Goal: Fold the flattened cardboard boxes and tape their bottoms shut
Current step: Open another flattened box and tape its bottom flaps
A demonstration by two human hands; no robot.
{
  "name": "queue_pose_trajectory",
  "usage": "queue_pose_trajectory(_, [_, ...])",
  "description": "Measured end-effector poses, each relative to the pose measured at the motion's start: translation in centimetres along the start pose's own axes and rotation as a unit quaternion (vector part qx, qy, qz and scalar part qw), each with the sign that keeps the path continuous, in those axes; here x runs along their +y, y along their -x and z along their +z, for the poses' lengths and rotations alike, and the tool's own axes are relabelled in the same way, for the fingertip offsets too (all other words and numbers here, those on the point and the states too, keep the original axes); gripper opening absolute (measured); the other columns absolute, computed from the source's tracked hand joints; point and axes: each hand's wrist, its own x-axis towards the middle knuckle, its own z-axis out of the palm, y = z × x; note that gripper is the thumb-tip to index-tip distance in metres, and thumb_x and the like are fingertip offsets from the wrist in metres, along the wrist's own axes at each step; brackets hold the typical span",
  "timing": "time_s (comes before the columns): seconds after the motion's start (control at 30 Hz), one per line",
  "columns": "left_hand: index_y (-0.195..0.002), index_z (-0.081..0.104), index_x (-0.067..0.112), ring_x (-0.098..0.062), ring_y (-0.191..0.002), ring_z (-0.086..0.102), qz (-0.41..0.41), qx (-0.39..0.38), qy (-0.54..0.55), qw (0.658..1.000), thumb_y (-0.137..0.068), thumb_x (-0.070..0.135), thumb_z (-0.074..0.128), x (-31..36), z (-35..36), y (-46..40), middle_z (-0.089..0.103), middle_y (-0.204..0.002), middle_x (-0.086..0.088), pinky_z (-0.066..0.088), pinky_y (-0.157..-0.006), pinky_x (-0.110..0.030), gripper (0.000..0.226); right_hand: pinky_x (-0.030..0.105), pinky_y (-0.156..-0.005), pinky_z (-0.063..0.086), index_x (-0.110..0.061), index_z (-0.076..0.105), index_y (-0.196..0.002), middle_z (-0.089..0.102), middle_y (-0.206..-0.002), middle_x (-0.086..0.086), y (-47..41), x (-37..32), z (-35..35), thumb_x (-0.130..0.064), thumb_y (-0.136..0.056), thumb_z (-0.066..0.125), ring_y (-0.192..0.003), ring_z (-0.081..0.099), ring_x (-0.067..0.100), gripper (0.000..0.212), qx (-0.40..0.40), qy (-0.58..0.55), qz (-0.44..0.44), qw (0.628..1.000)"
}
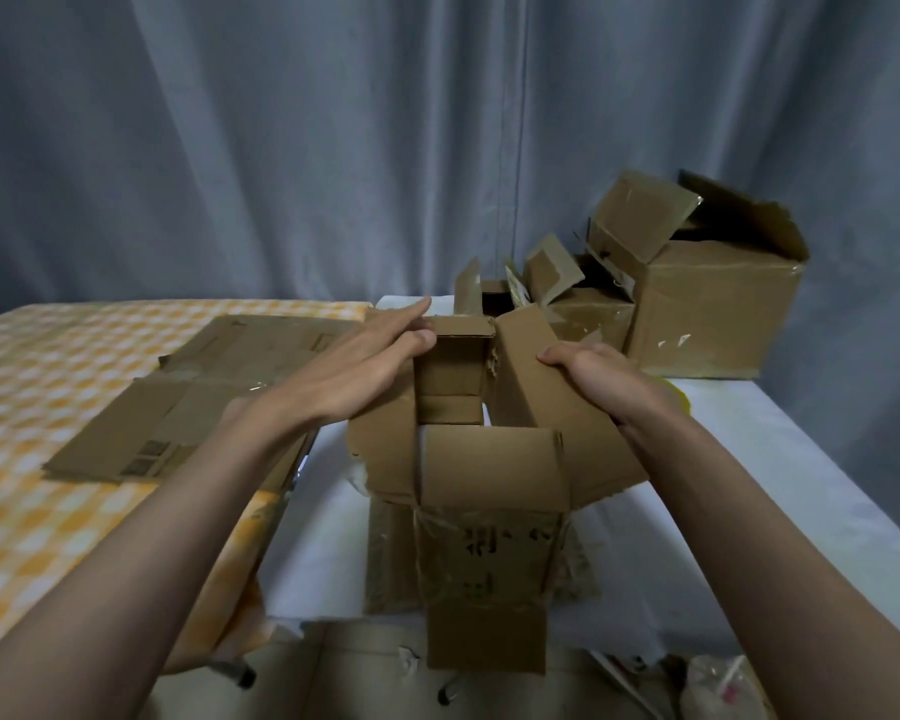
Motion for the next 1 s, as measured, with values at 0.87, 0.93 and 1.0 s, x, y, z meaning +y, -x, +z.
queue_pose_trajectory(0.87, [-0.158,-0.001,0.037,-0.003,-0.143,-0.005,-0.040,-0.128,-0.151,0.979,-0.049,0.096,0.057,3.4,0.2,3.1,0.001,-0.164,0.015,-0.009,-0.111,-0.029,0.137,0.020,-0.101,0.027,-0.025,0.020,-0.158,0.002,-0.162,-0.023,4.0,0.7,-1.2,-0.049,-0.060,0.088,-0.140,0.022,0.004,0.122,-0.058,0.344,-0.153,0.925])
queue_pose_trajectory(0.93, [-0.158,-0.004,0.031,0.007,-0.130,-0.005,-0.029,-0.137,-0.176,0.974,-0.054,0.078,0.063,4.1,0.4,3.4,0.000,-0.164,0.015,-0.007,-0.102,-0.019,0.133,0.024,-0.107,0.032,-0.028,0.017,-0.159,0.009,-0.162,-0.020,3.9,0.6,-1.0,-0.044,-0.062,0.090,-0.145,0.025,0.009,0.122,-0.055,0.301,-0.158,0.939])
queue_pose_trajectory(1.0, [-0.158,-0.005,0.028,0.009,-0.122,-0.005,-0.032,-0.140,-0.182,0.973,-0.053,0.073,0.062,4.0,0.4,3.2,-0.002,-0.165,0.012,-0.008,-0.101,-0.017,0.132,0.027,-0.108,0.043,-0.035,0.021,-0.157,0.034,-0.152,-0.023,3.9,0.5,-0.3,-0.049,-0.067,0.086,-0.133,0.043,0.000,0.112,-0.070,0.188,-0.172,0.964])
